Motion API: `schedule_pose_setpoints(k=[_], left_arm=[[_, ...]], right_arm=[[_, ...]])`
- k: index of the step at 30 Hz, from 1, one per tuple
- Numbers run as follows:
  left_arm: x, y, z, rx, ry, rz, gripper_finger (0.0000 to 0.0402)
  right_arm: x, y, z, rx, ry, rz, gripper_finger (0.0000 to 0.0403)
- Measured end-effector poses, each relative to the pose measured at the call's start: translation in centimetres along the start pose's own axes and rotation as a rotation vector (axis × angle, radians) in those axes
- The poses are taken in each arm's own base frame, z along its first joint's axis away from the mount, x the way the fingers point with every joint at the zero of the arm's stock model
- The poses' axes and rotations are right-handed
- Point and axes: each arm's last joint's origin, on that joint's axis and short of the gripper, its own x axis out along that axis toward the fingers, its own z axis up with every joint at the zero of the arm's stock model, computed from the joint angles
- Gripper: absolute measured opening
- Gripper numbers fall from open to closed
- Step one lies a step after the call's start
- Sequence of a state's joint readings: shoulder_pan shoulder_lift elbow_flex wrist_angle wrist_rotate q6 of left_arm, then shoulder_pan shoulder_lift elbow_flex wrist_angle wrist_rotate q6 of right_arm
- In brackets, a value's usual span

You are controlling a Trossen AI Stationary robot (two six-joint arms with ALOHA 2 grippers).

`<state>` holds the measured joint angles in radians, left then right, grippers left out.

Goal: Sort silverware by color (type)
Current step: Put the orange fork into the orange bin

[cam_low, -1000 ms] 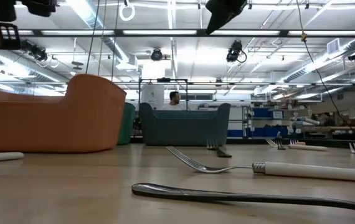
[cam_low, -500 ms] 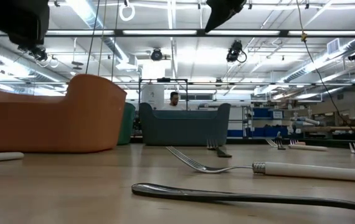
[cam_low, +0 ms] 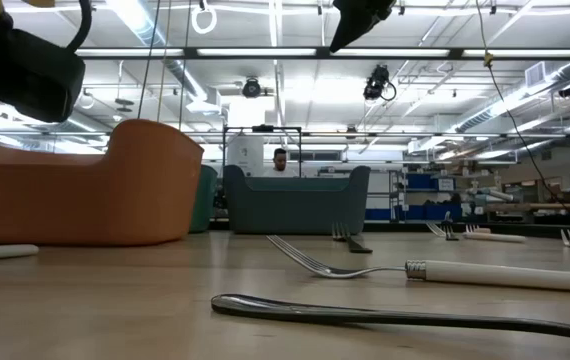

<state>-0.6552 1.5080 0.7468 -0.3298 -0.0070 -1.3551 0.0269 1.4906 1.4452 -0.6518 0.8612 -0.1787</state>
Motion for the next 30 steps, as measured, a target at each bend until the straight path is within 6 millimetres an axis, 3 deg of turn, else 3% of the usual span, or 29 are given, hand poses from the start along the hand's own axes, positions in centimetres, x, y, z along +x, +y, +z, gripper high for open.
schedule_pose_setpoints(k=[12,21,30], left_arm=[[0.1,0.3,0.1,-0.053,-0.034,0.039,0.0054],[-0.5,-0.6,0.1,-0.069,-0.040,0.001,0.0054],[-1.6,-0.5,-0.4,-0.061,-0.006,0.155,0.0054]], right_arm=[[0.0,0.0,0.0,0.000,0.000,0.000,0.0124],[0.1,-0.1,0.0,0.002,0.003,-0.003,0.0124],[0.1,-0.1,0.0,0.005,0.003,-0.002,0.0124]])
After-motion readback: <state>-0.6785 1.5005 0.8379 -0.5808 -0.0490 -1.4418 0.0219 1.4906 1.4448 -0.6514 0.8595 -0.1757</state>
